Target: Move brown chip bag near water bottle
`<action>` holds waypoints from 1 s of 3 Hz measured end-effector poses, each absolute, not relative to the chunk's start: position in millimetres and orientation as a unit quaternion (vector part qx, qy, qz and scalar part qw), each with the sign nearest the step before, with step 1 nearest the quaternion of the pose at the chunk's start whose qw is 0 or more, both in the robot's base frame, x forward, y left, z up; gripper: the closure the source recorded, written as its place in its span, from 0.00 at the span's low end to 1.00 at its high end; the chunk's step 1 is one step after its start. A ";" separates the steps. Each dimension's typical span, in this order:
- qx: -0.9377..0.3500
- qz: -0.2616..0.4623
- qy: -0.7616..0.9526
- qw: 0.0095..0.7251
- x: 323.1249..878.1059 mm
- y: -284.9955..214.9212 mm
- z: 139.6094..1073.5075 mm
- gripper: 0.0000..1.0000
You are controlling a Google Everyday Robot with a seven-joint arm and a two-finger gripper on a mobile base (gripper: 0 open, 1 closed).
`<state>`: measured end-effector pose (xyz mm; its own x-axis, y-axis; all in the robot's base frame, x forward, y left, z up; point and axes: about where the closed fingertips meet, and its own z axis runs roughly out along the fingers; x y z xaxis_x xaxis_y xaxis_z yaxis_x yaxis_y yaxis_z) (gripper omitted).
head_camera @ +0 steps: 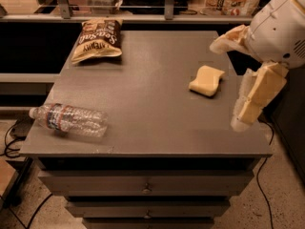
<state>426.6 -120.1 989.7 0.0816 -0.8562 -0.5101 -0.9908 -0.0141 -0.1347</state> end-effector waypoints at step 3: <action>-0.620 0.206 0.678 0.339 443.2 -97.5 975.0 0.00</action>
Offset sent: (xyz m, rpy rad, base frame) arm 0.0119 0.0056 -0.0180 0.3255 0.0216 -0.1935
